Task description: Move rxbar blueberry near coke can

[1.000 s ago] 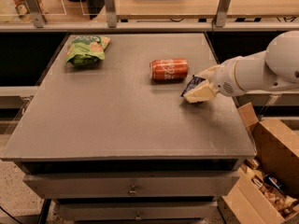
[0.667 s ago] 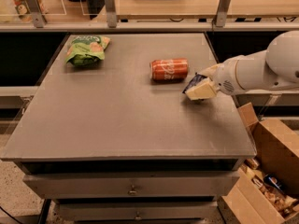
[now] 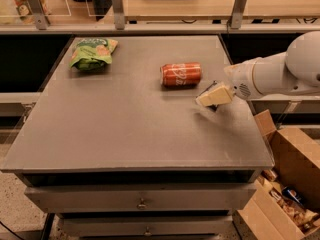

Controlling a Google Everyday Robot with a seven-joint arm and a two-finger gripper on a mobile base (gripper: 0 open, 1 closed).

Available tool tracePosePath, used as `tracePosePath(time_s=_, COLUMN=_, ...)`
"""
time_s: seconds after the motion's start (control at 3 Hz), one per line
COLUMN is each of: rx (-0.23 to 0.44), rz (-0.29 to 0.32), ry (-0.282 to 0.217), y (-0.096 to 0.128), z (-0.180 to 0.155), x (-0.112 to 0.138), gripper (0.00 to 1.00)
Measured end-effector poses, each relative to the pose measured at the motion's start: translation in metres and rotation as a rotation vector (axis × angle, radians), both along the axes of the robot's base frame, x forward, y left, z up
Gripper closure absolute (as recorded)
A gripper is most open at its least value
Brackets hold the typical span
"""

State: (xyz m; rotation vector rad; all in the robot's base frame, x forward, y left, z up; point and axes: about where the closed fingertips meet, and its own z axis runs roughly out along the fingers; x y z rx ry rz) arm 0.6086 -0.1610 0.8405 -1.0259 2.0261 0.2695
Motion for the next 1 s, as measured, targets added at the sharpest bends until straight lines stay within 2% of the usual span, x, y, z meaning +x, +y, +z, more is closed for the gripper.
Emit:
tracePosePath(time_s=0.33, rx=0.010, rz=0.005, ry=0.019, y=-0.002, z=0.003, x=0.000, gripper=0.00)
tracePosePath(time_s=0.67, rx=-0.017, rz=0.020, ry=0.053, y=-0.012, z=0.009, x=-0.005, gripper=0.00)
tracePosePath(time_s=1.0, rx=-0.019, rz=0.027, ry=0.062, y=-0.012, z=0.008, x=-0.007, gripper=0.00)
